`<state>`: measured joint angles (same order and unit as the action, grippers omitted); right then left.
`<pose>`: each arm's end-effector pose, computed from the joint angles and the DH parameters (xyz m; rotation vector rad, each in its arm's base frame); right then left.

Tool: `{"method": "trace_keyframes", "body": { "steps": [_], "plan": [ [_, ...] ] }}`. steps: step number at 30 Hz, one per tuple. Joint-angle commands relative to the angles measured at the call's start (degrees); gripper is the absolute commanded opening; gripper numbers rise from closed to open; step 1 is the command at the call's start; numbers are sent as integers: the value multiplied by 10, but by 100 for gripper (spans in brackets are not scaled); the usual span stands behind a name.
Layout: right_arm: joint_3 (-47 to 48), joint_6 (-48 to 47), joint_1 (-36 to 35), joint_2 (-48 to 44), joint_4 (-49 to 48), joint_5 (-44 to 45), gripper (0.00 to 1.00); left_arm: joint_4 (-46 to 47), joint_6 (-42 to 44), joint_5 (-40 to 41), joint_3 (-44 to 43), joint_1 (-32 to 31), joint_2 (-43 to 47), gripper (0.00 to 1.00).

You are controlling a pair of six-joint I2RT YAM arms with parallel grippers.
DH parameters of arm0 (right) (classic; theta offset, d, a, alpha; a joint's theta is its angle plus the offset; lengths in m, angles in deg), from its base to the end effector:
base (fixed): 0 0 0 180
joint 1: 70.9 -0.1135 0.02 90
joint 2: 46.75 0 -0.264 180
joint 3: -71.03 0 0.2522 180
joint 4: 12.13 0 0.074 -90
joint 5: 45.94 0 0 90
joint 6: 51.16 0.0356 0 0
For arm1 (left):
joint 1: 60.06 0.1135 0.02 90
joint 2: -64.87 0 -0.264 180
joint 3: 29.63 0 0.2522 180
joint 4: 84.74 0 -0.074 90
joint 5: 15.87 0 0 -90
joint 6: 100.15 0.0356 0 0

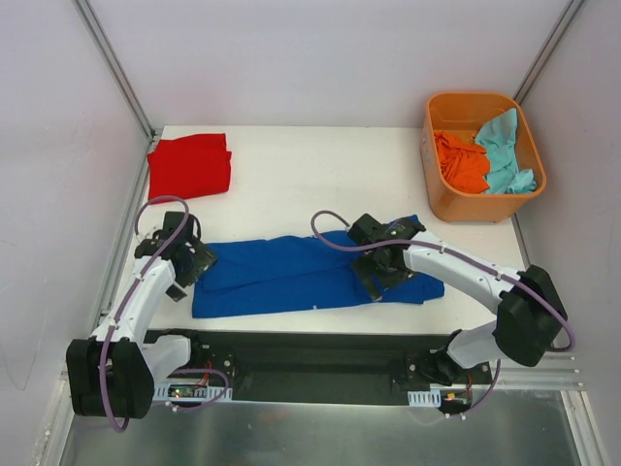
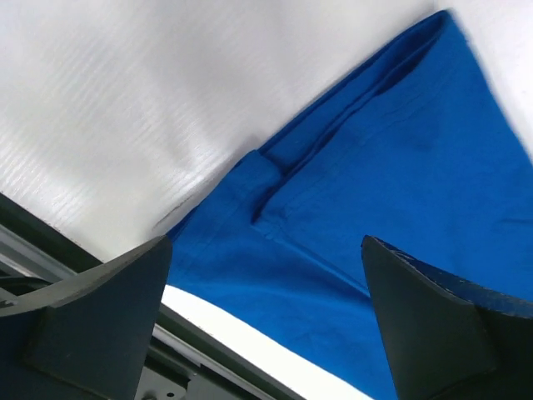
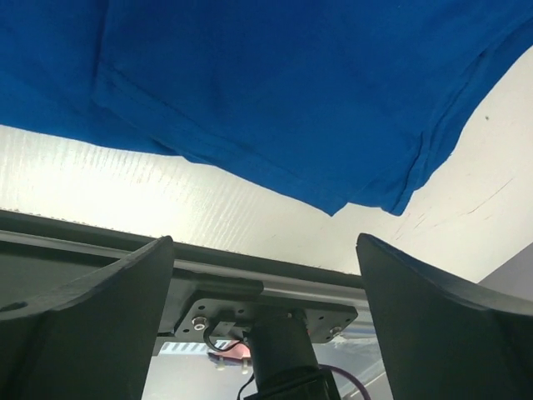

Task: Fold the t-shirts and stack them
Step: Fold the tshirt

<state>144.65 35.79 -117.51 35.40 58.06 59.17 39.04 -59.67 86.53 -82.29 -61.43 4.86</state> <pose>0.1816 0.1786 0.2313 -1.1636 2.6038 -0.2467 0.1867 0.0032 0.2125 -1.1361 2.3780 -0.0074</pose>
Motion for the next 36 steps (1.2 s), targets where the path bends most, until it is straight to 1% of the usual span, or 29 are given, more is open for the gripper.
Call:
{"method": "trace_keyframes", "body": {
  "steps": [1, 2, 4, 5, 6, 7, 8, 9, 10, 11, 13, 14, 15, 16, 18, 19, 21, 24, 25, 27, 29, 30, 32, 33, 34, 35, 36],
  "plan": [
    [29, 45, 2, -53, -6, 11, 97, -24, -1, -7, -64, 6, 21, 99],
    [40, 51, 5, -63, -14, 8, 97, -23, 0, -18, -72, 5, 19, 99],
    [46, 62, 25, -66, -55, -34, 97, -20, 7, -39, -94, -2, 7, 99],
    [43, 68, 34, -60, -74, -61, 97, -19, 10, -43, -101, -7, 1, 99],
    [40, 70, 52, -56, -120, -124, 97, -17, 9, -45, -111, -14, -5, 99],
    [37, 68, 56, -48, -143, -146, 97, -13, 9, -52, -115, -24, -16, 99],
    [38, 67, 59, -27, -164, -175, 97, 4, 10, -58, -117, -48, -24, 99],
    [49, 65, 59, -12, -184, -185, 97, 15, 13, -68, -120, -59, -31, 99],
    [60, 67, 61, 23, -183, -179, 97, 30, 22, -79, -123, -70, -52, 99],
    [69, 82, 61, 39, -178, -166, 97, 56, 28, -109, -124, -89, -63, 99],
    [82, 113, 76, 72, -170, -155, 97, 76, 42, -128, -127, -99, -107, 99],
    [77, 131, 84, 78, -170, -155, 97, 80, 43, -147, -128, -103, -123, 99],
    [69, 173, 110, 82, -172, -161, 97, 84, 50, -150, -129, -108, -137, 99],
    [40, 193, 124, 81, -177, -165, 97, 84, 52, -151, -127, -110, -163, 99],
    [6, 230, 167, 71, -202, -184, 97, 93, 54, -153, -116, -116, -179, 99],
    [-31, 237, 179, 56, -211, -187, 97, 98, 54, -154, -110, -118, -188, 99],
    [-54, 240, 209, 50, -226, -196, 97, 112, 62, -171, -92, -123, -194, 99],
    [-74, 231, 228, 67, -255, -219, 97, 137, 66, -189, -65, -140, -201, 99],
    [-74, 228, 232, 89, -261, -224, 97, 142, 65, -192, -58, -152, -207, 99],
    [-45, 221, 247, 121, -265, -234, 97, 142, 56, -190, -37, -160, -212, 99],
    [-6, 205, 259, 172, -263, -236, 97, 142, 44, -192, -22, -170, -216, 99],
    [44, 196, 270, 192, -255, -242, 97, 142, 31, -193, -8, -174, -216, 99],
    [104, 163, 279, 253, -239, -243, 96, 144, 17, -202, 1, -194, -214, 99],
    [180, 151, 288, 276, -213, -248, 97, 145, 0, -206, 7, -203, -214, 99],
    [212, 141, 291, 320, -205, -250, 97, 146, -9, -209, 7, -216, -215, 99],
    [247, 138, 293, 340, -203, -251, 96, 146, -19, -212, 7, -230, -216, 99],
    [276, 132, 297, 361, -206, -258, 97, 147, -46, -211, 4, -260, -220, 99]
  ]
}}
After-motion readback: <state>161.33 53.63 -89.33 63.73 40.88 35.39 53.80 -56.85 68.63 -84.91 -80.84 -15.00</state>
